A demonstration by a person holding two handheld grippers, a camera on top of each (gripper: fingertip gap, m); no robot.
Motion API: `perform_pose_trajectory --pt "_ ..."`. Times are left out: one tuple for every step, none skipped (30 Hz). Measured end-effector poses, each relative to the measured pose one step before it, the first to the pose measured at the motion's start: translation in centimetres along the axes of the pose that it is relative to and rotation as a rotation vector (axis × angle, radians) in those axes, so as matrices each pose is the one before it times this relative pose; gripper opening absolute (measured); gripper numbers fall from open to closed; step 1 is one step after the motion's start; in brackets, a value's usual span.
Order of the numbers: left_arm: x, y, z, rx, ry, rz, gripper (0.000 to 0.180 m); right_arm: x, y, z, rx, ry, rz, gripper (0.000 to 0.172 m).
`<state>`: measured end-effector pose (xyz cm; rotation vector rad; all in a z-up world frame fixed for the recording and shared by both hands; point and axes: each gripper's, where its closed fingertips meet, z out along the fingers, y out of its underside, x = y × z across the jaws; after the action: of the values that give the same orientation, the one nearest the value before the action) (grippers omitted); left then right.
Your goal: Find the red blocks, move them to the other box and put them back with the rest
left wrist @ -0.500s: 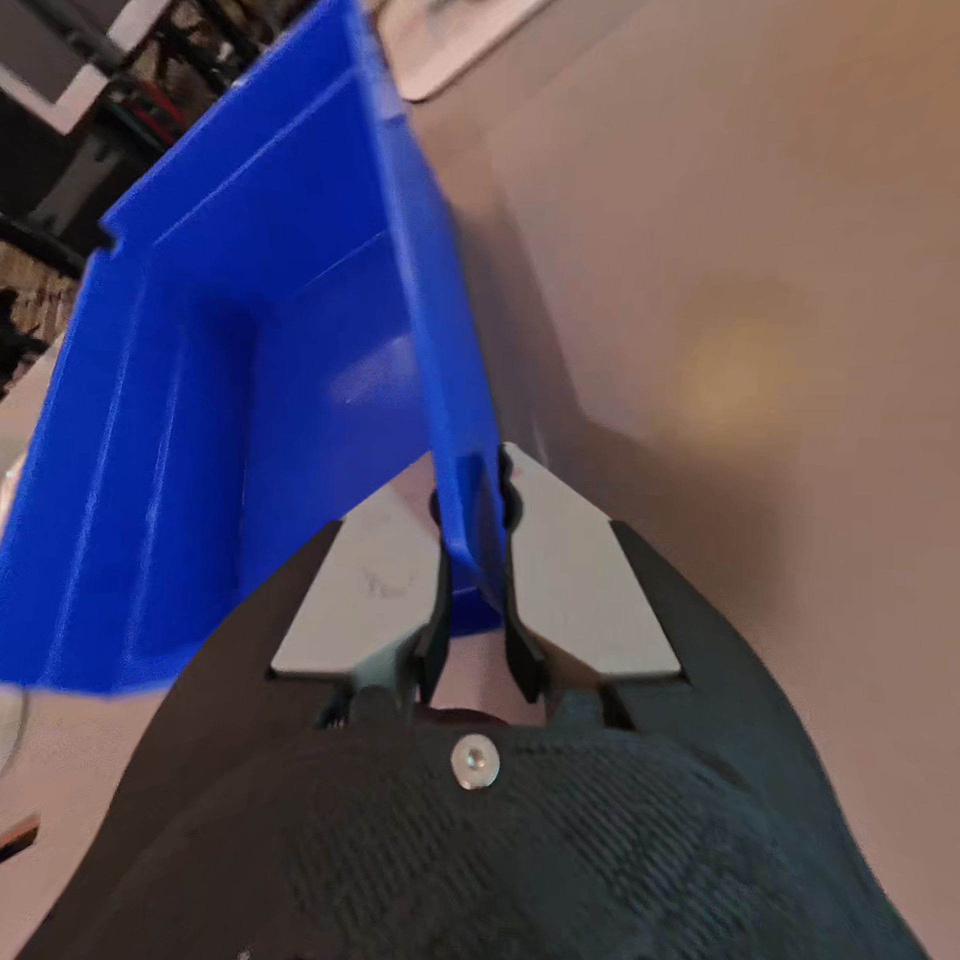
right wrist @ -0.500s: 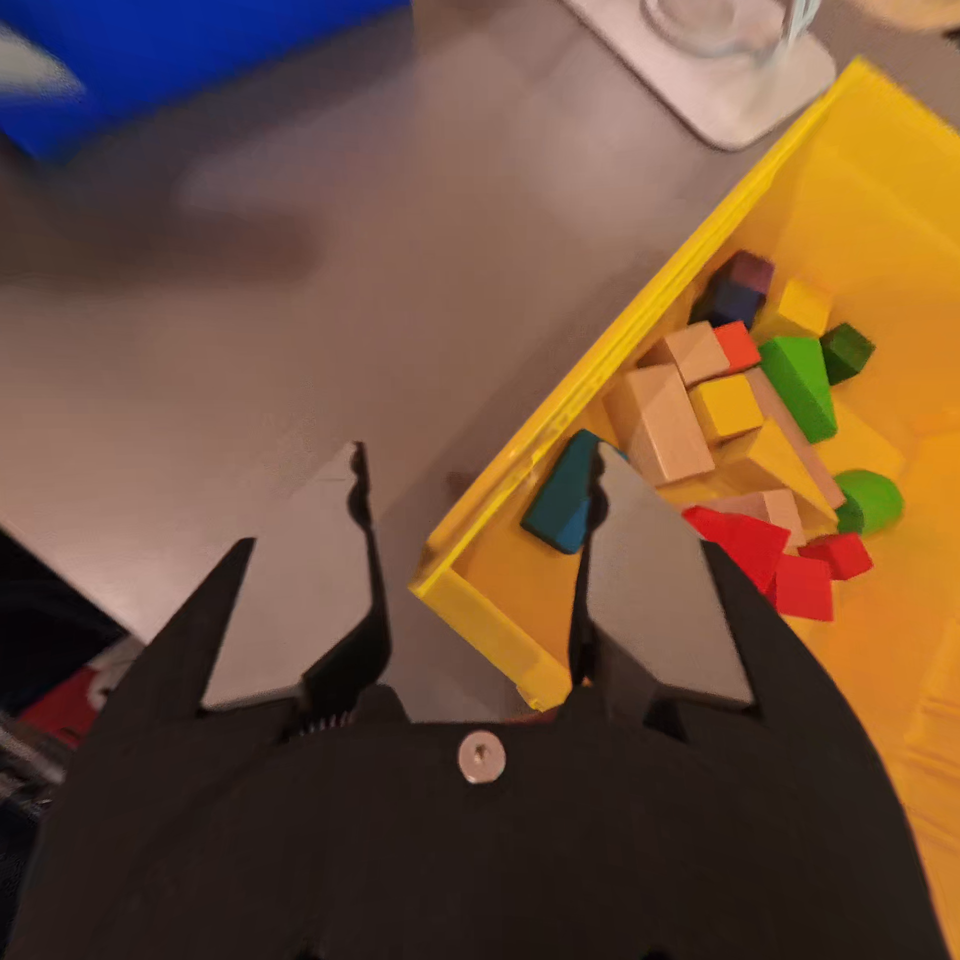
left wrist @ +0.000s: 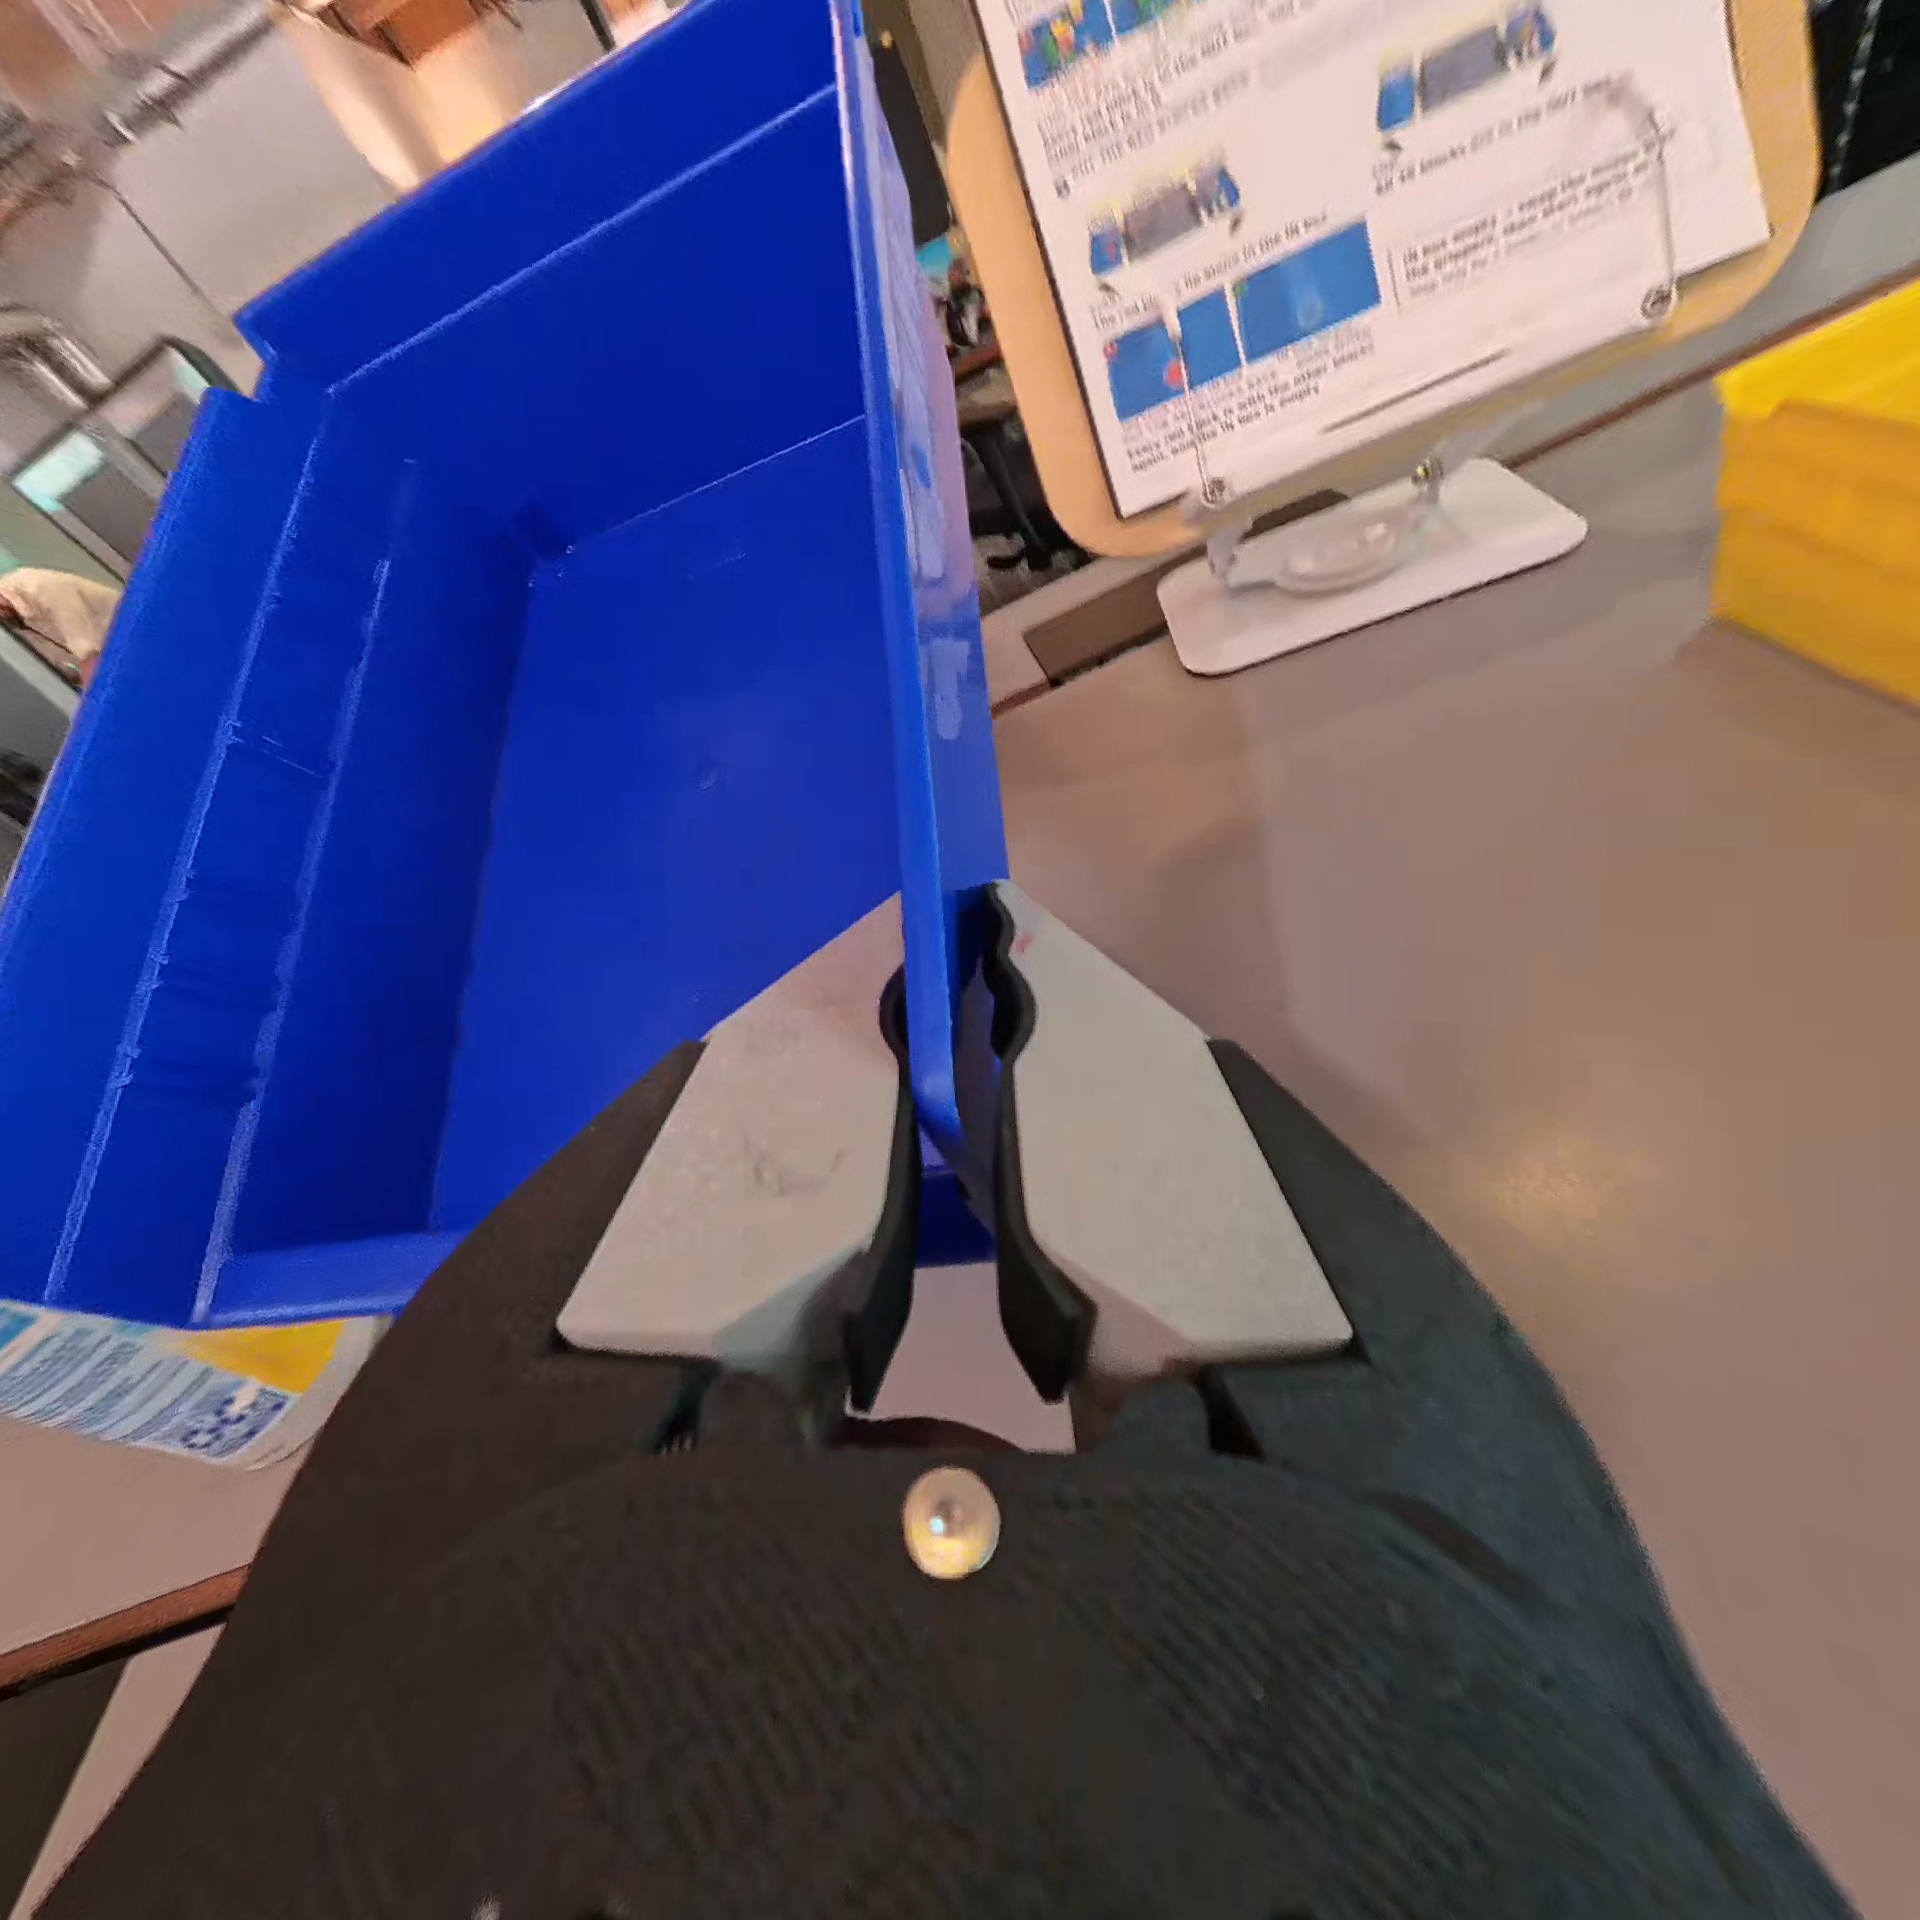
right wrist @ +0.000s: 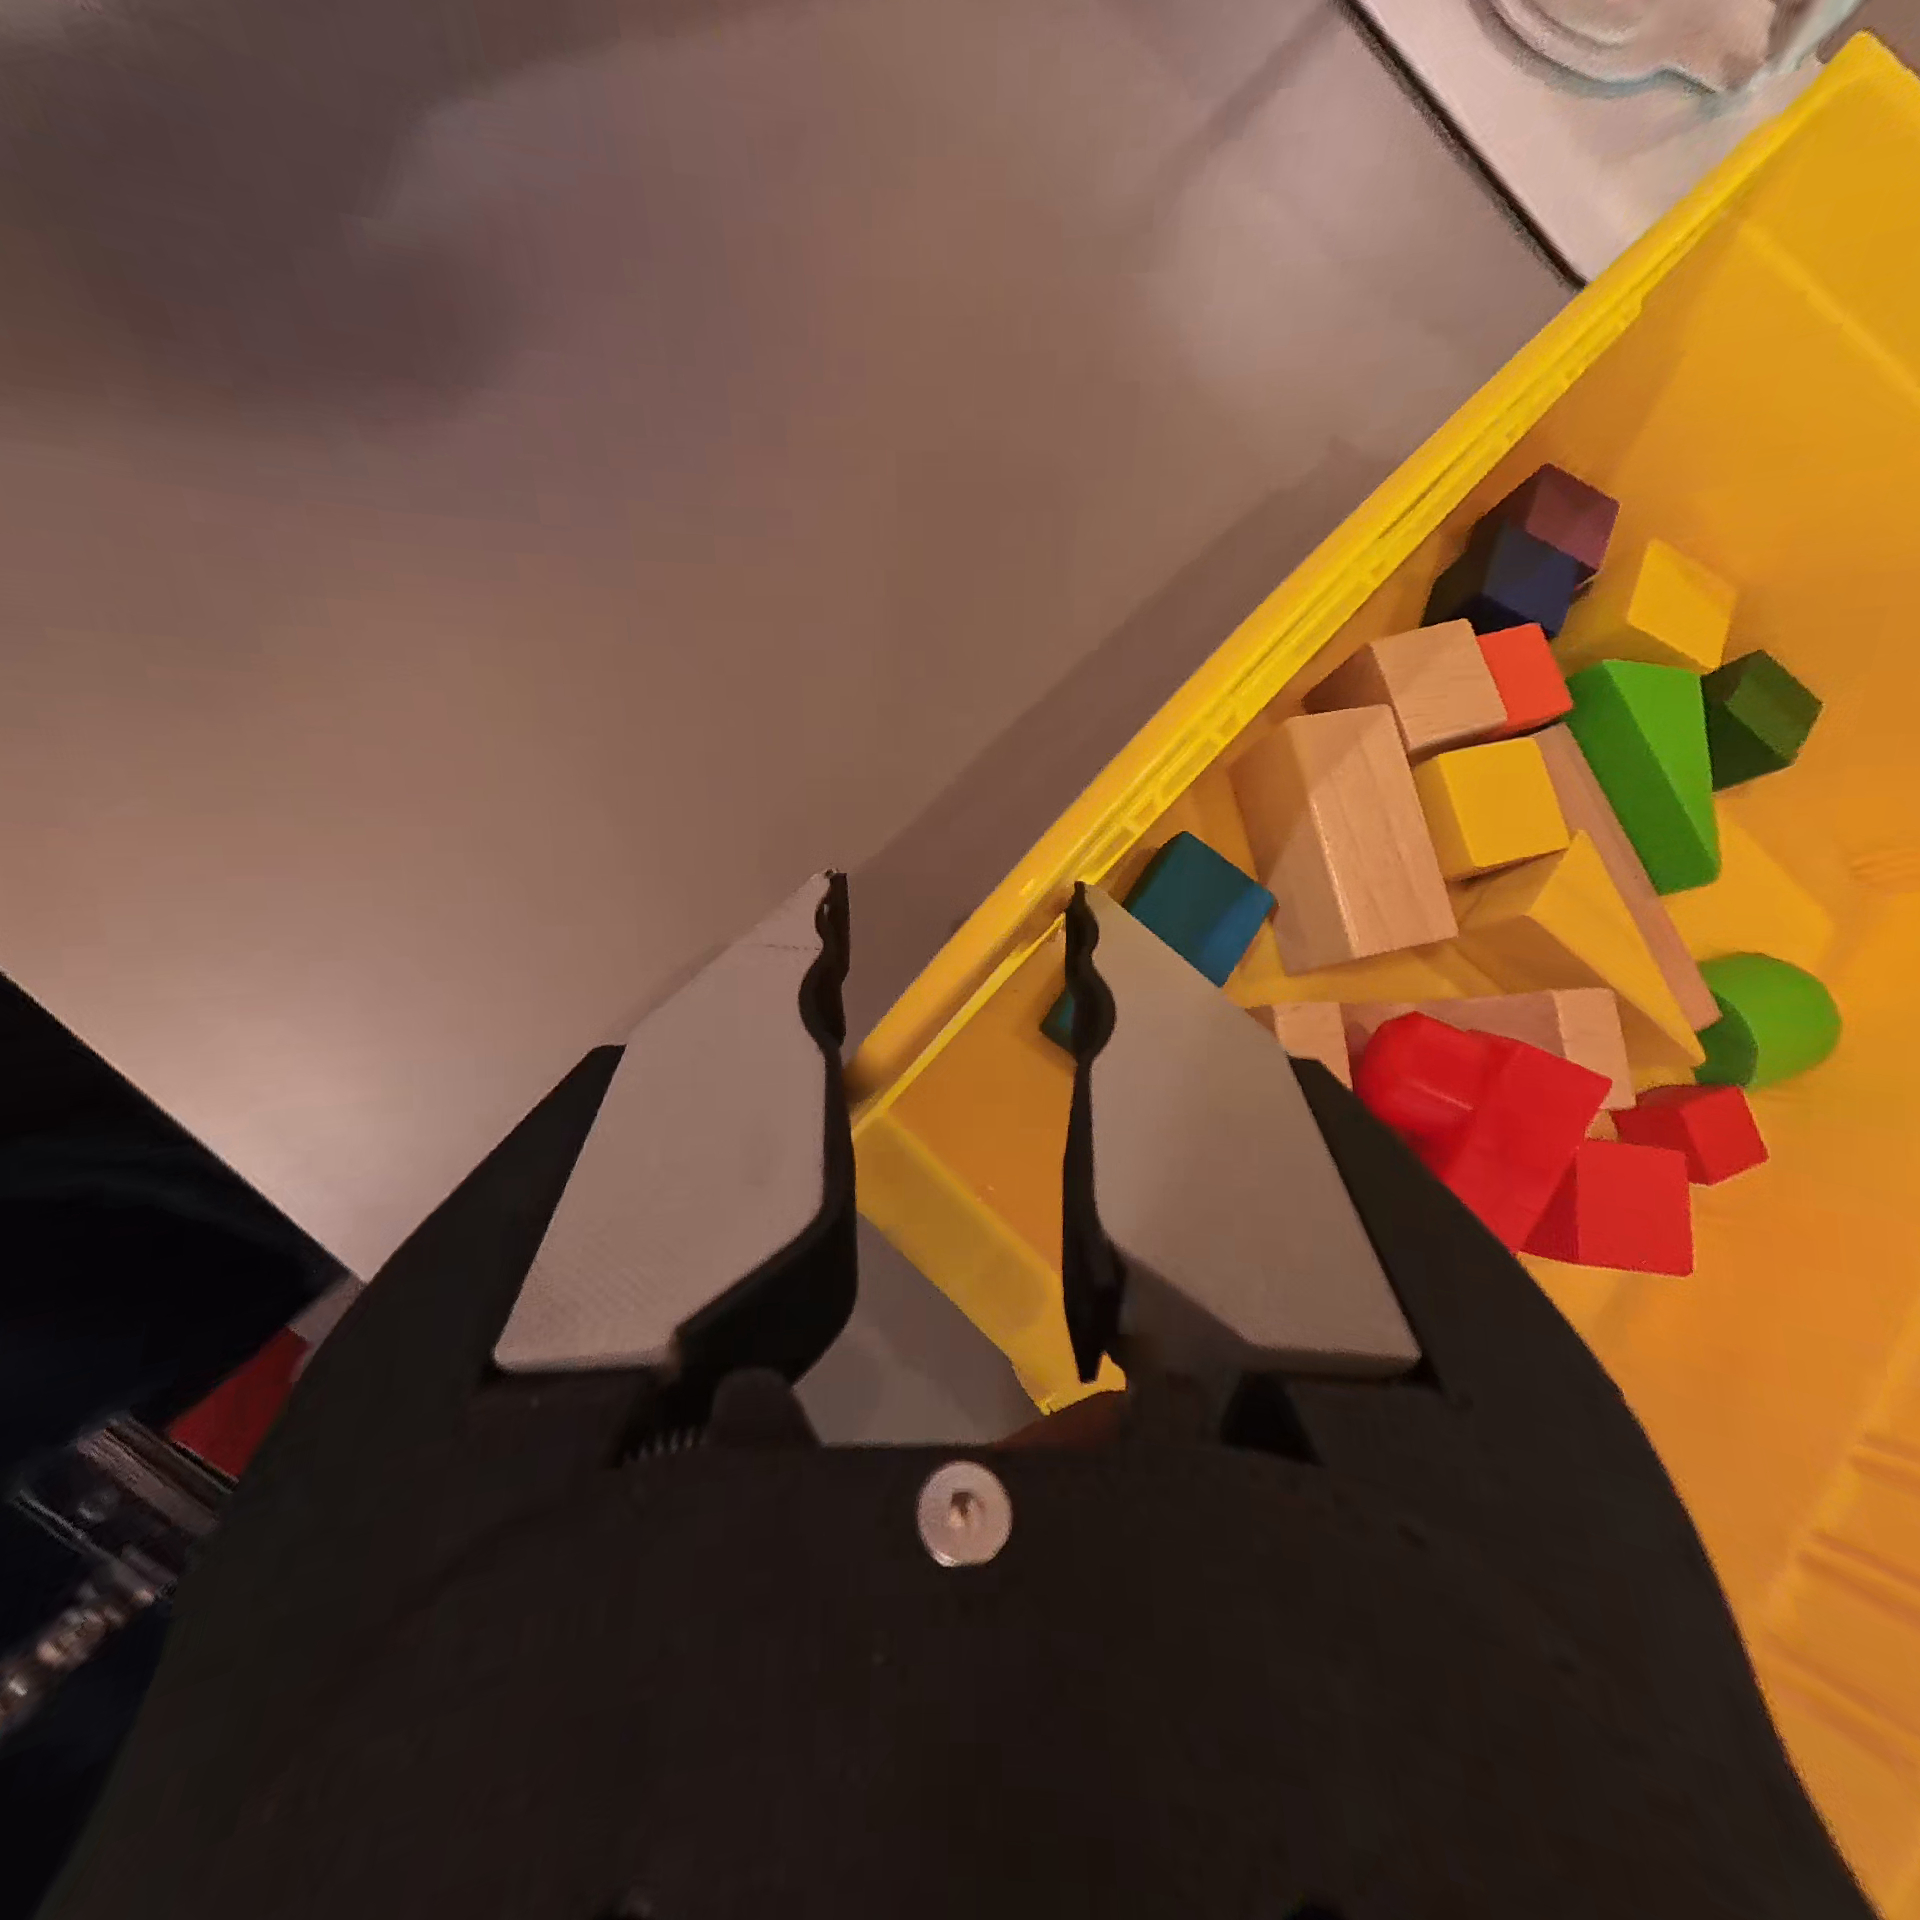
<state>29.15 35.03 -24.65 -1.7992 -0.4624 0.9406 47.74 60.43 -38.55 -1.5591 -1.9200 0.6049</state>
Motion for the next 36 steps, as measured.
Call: perform_pose_trajectory --pt "-0.383 -0.427 -0.575 0.0096 -0.0161 0.0046 0.005 -1.046 -0.815 0.507 0.0081 -0.0033 0.0027 0.039" --pt "-0.334 -0.313 -0.487 0.0069 -0.0156 0.0040 0.005 -1.100 -0.800 0.529 0.0011 -0.0027 -0.0032 0.039" --pt "-0.283 -0.223 -0.409 0.0052 -0.0122 0.0038 0.005 -1.192 -0.827 0.534 -0.0035 -0.0063 -0.0115 0.038" --pt "-0.269 -0.138 -0.376 0.0034 -0.0084 0.0044 0.005 -1.321 -0.935 0.549 0.0002 -0.0132 -0.0127 0.039" --pt "-0.262 -0.102 -0.324 0.0049 -0.0045 0.0007 0.005 -1.344 -1.022 0.589 0.0028 -0.0162 -0.0126 0.039" --pt "-0.242 -0.083 -0.279 0.0067 -0.0002 -0.0059 0.005 -1.369 -1.012 0.661 0.0014 -0.0153 -0.0174 0.039" --pt "-0.264 -0.054 -0.233 0.0081 0.0009 -0.0086 0.005 -1.344 -1.029 0.720 0.0007 -0.0147 -0.0184 0.040" --pt "-0.299 -0.010 -0.186 0.0063 0.0011 -0.0102 0.005 -1.319 -1.065 0.729 0.0023 -0.0140 -0.0154 0.040" --pt "-0.338 -0.007 -0.154 0.0044 -0.0020 -0.0098 0.005 -1.298 -1.112 0.714 0.0051 -0.0154 -0.0108 0.040" --pt "-0.360 0.036 -0.122 0.0021 -0.0062 -0.0076 0.005 -1.288 -1.145 0.735 0.0088 -0.0183 -0.0060 0.040" --pt "-0.381 0.078 -0.084 -0.0004 -0.0091 -0.0044 0.005 -1.282 -1.174 0.772 0.0127 -0.0198 -0.0027 0.040" --pt "-0.376 0.080 -0.061 -0.0008 -0.0111 -0.0023 0.005 -1.289 -1.151 0.796 0.0155 -0.0262 -0.0003 0.041" --pt "-0.341 0.066 -0.043 0.0000 -0.0110 -0.0025 0.005 -1.358 -1.209 0.704 0.0256 -0.0402 0.0050 0.043" --pt "-0.296 0.059 -0.042 0.0004 -0.0092 -0.0014 0.005 -1.399 -1.409 0.439 0.0438 -0.0551 0.0157 0.045" --pt "-0.230 0.042 -0.056 0.0008 -0.0076 0.0011 0.005 -1.342 -1.508 0.063 0.0541 -0.0625 0.0250 0.047" --pt "-0.139 -0.021 -0.090 0.0028 -0.0045 0.0008 0.005 -1.096 -1.463 -0.364 0.0554 -0.0527 0.0226 0.049" --pt "-0.036 -0.080 -0.107 0.0038 -0.0012 0.0014 0.004 -0.773 -1.327 -0.786 0.0533 -0.0342 0.0050 0.052" --pt "0.056 -0.164 -0.135 0.0060 0.0005 0.0038 0.005 -0.522 -1.098 -1.131 0.0466 -0.0215 -0.0144 0.052" --pt "0.198 -0.264 -0.165 0.0088 0.0048 0.0030 0.005 -0.232 -0.855 -1.383 0.0382 -0.0112 -0.0202 0.051" --pt "0.304 -0.403 -0.198 0.0131 0.0081 0.0038 0.004 0.066 -0.652 -1.542 0.0322 -0.0014 -0.0151 0.051" --pt "0.451 -0.570 -0.211 0.0195 0.0109 0.0039 0.004 0.243 -0.429 -1.643 0.0262 0.0013 -0.0088 0.050" --pt "0.657 -0.746 -0.226 0.0254 0.0164 0.0047 0.004 0.310 -0.172 -1.667 0.0199 -0.0021 -0.0054 0.049" --pt "0.897 -0.883 -0.226 0.0296 0.0206 0.0103 0.004 0.440 0.073 -1.675 0.0139 0.0013 -0.0029 0.049" --pt "1.192 -1.015 -0.207 0.0321 0.0245 0.0169 0.004 0.623 0.260 -1.656 0.0102 0.0081 -0.0016 0.050" --pt "1.496 -1.116 -0.143 0.0319 0.0311 0.0178 0.005 0.714 0.348 -1.668 0.0097 0.0118 0.0000 0.050" --pt "1.816 -1.209 -0.112 0.0326 0.0394 0.0171 0.005 0.818 0.385 -1.713 0.0102 0.0179 0.0032 0.050" --pt "2.059 -1.201 -0.004 0.0301 0.0469 0.0187 0.005 0.971 0.327 -1.788 0.0151 0.0281 0.0040 0.050" --pt "2.238 -1.140 0.123 0.0253 0.0530 0.0199 0.005 1.109 0.184 -1.858 0.0217 0.0358 0.0027 0.050" --pt "2.325 -1.071 0.295 0.0205 0.0546 0.0214 0.005 1.167 0.138 -1.890 0.0196 0.0380 0.0014 0.050" --pt "2.318 -0.964 0.488 0.0143 0.0547 0.0208 0.005 1.154 0.159 -1.891 0.0116 0.0364 -0.0018 0.050" --pt "2.246 -0.887 0.711 0.0088 0.0549 0.0162 0.005 1.247 0.126 -1.875 0.0082 0.0396 -0.0045 0.050" --pt "2.075 -0.820 0.923 0.0042 0.0520 0.0140 0.005 1.396 0.065 -1.845 0.0103 0.0470 -0.0047 0.050" --pt "1.886 -0.716 1.129 -0.0013 0.0497 0.0114 0.005 1.478 0.030 -1.748 0.0104 0.0485 -0.0026 0.050" --pt "1.741 -0.599 1.255 -0.0060 0.0466 0.0108 0.005 1.428 0.123 -1.584 0.0048 0.0410 0.0006 0.049" --pt "1.577 -0.474 1.314 -0.0109 0.0418 0.0098 0.006 1.329 0.265 -1.388 -0.0032 0.0324 0.0046 0.049" --pt "1.486 -0.340 1.363 -0.0123 0.0399 0.0025 0.006 1.324 0.357 -1.176 -0.0059 0.0305 0.0100 0.050"
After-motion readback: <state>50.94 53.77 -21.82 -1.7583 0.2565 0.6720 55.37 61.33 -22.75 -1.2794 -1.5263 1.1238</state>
